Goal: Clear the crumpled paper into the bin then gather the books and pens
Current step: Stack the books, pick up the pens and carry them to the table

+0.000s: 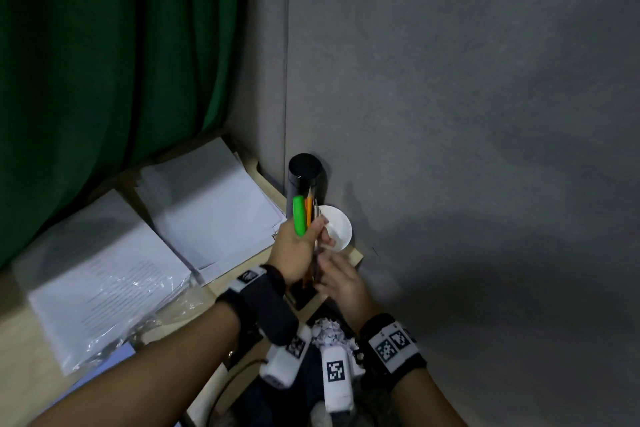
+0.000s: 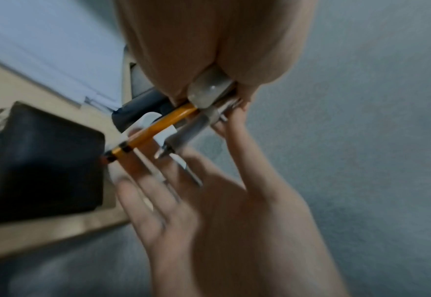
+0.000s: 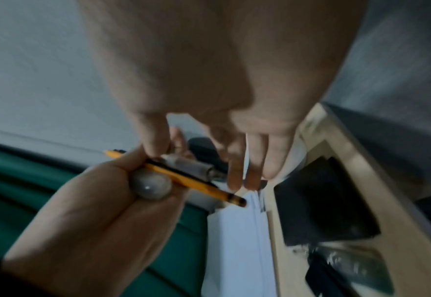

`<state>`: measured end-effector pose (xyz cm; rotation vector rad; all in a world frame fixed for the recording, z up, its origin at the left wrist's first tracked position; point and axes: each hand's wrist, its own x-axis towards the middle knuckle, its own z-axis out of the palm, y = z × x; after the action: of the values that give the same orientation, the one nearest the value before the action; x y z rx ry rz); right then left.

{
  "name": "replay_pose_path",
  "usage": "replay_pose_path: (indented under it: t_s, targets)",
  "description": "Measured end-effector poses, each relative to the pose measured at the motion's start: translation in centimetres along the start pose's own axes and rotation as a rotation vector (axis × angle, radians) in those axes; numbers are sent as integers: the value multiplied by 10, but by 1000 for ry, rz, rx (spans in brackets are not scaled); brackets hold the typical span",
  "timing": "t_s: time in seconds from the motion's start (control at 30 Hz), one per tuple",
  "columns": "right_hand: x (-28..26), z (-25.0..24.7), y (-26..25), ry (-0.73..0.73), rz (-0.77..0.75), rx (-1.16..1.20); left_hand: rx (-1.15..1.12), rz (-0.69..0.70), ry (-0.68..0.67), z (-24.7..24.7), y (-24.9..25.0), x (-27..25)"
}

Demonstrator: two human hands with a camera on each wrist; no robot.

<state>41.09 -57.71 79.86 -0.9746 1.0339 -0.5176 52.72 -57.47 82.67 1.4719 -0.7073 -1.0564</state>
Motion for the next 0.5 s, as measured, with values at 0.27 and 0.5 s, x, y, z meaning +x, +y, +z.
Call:
replay_pose_path:
  t_s: [0.27, 0.5]
  targets:
    - [-15, -69, 37, 150, 157, -47, 65, 274, -29, 46, -7, 85]
    - [-40, -104, 63, 260, 214, -58, 218, 181, -31, 48, -61, 98]
